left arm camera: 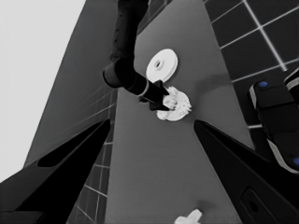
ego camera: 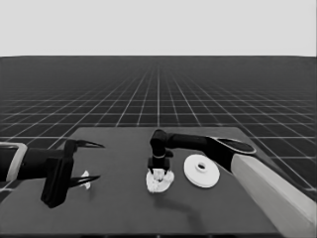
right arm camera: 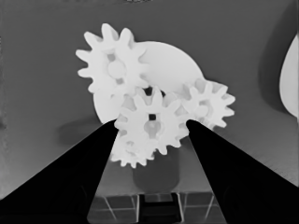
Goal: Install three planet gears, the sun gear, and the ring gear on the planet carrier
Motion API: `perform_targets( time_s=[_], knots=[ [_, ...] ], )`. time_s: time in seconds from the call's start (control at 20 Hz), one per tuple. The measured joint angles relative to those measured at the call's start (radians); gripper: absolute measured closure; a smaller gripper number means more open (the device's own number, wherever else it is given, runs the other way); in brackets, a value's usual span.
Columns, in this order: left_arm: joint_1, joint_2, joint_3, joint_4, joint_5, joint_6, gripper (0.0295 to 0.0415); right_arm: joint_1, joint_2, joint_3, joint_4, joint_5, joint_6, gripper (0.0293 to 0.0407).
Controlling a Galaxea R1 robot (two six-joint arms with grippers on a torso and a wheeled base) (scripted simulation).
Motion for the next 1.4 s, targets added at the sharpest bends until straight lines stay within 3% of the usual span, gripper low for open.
perform_targets(
  time_s=[1.4],
  knots=[
    [0.000, 0.000, 0.000, 0.000, 0.000, 0.000, 0.0326, -0.007, -0.001, -0.001, 0.000, 0.000, 0.293, 0.0390]
  ],
)
